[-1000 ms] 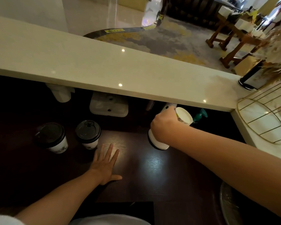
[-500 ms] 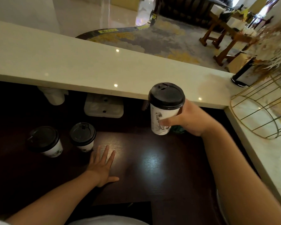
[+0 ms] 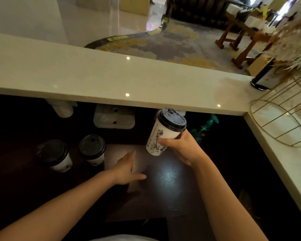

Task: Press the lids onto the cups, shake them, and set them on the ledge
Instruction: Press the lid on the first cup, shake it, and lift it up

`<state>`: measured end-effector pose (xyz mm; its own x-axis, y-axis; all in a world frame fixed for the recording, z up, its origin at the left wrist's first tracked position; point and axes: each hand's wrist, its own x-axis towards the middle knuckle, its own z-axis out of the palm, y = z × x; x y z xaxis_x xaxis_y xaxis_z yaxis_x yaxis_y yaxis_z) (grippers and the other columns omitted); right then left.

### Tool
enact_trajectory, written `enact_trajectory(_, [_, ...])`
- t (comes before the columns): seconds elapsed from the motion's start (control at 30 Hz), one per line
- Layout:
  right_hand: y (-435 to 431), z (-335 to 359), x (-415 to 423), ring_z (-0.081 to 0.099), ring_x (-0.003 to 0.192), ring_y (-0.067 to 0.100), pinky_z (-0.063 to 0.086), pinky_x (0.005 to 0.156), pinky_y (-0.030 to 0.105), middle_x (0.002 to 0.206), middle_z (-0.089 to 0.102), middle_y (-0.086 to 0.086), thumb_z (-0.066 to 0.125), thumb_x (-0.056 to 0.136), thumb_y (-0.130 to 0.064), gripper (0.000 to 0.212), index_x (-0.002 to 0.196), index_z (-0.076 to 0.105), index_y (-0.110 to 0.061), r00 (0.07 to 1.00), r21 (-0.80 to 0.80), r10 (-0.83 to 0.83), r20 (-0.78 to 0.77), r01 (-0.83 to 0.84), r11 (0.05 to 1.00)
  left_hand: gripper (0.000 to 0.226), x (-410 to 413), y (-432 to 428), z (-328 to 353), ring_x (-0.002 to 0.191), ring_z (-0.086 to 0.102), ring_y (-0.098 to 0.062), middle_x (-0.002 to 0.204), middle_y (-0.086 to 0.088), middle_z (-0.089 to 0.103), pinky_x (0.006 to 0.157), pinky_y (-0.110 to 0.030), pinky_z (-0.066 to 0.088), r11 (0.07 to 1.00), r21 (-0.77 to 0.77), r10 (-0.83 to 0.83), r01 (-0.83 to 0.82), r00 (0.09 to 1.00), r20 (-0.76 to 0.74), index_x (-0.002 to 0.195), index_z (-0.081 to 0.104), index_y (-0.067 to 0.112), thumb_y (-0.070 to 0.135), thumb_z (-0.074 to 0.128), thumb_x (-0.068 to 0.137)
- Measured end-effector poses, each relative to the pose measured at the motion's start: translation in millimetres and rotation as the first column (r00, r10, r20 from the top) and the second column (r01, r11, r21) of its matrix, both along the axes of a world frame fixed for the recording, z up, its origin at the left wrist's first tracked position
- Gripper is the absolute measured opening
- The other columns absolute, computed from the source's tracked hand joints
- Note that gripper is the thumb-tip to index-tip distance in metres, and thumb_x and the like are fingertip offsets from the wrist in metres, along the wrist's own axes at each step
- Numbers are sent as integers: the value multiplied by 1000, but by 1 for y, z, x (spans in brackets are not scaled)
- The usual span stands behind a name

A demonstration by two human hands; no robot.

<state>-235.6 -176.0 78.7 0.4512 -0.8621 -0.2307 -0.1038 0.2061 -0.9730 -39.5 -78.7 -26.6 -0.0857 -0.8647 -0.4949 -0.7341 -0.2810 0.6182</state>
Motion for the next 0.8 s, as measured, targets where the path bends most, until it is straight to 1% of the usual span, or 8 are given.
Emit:
enact_trajectory(0.07, [-3, 3, 0, 68, 116, 39, 50, 104, 61, 119, 74, 22, 88, 60, -5, 69, 126, 65, -2, 1000, -9, 12, -20, -12, 1000, 119, -3, -17, 36, 149, 16, -20, 163, -6, 13, 117, -28, 17, 984, -151, 71, -96, 984, -163, 155, 2, 18, 45, 81, 70])
enact_trajectory(0.13, [-8, 8, 0, 68, 116, 42, 49, 104, 63, 119, 72, 26, 86, 62, 1, 70, 128, 63, 1, 999, -15, 24, -26, -24, 1000, 119, 0, -31, 68, 142, 33, -17, 159, 2, 27, 115, -33, 30, 963, -220, 87, -154, 954, -287, 154, 12, 29, 42, 86, 63])
enact_trajectory(0.3, [-25, 37, 15, 69, 116, 36, 55, 100, 57, 121, 73, 20, 89, 61, 0, 78, 133, 60, -4, 995, -95, 55, -89, -63, 994, 88, 12, -58, 122, 117, 59, -11, 134, 3, 58, 101, -32, 50, 900, -367, 71, -233, 912, -403, 143, 41, 26, 22, 87, 68])
enact_trajectory(0.37, [-35, 55, 25, 72, 112, 27, 60, 93, 46, 120, 74, 12, 90, 65, 0, 77, 135, 58, -9, 992, -156, 33, -121, -52, 986, 77, 15, -72, 139, 113, 62, -14, 130, 0, 61, 96, -34, 54, 864, -410, 101, -291, 899, -425, 138, 47, 22, 15, 84, 71])
enact_trajectory(0.43, [-44, 71, 36, 73, 105, 16, 61, 85, 33, 118, 73, 4, 86, 73, 2, 69, 133, 57, -15, 991, -240, -11, -131, -20, 971, 69, 20, -86, 153, 111, 63, -14, 132, 0, 60, 87, -25, 55, 830, -444, 130, -337, 892, -434, 135, 48, 19, 10, 81, 75])
enact_trajectory(0.5, [-52, 86, 48, 72, 103, 11, 61, 83, 28, 119, 72, 1, 84, 78, -2, 64, 133, 57, -19, 992, -327, -48, -121, 5, 945, 67, 24, -100, 167, 109, 61, -13, 134, 0, 58, 79, -16, 51, 787, -491, 163, -374, 893, -419, 135, 47, 20, 11, 78, 77])
enact_trajectory(0.57, [-61, 92, 60, 71, 103, 8, 62, 81, 24, 120, 72, 2, 82, 80, -3, 62, 136, 58, -16, 991, -378, -86, -99, 42, 925, 68, 28, -114, 177, 112, 61, -17, 137, -1, 56, 79, -19, 49, 744, -525, 195, -414, 885, -422, 137, 45, 21, 14, 77, 78])
enact_trajectory(0.8, [-86, 76, 89, 68, 119, 24, 57, 99, 48, 128, 72, 2, 74, 88, -15, 48, 135, 61, -18, 955, -468, -211, -207, 92, 879, 65, 27, -143, 175, 118, 61, -25, 142, -3, 54, 81, -22, 46, 668, -539, 322, -512, 853, -410, 141, 41, 20, 15, 72, 85])
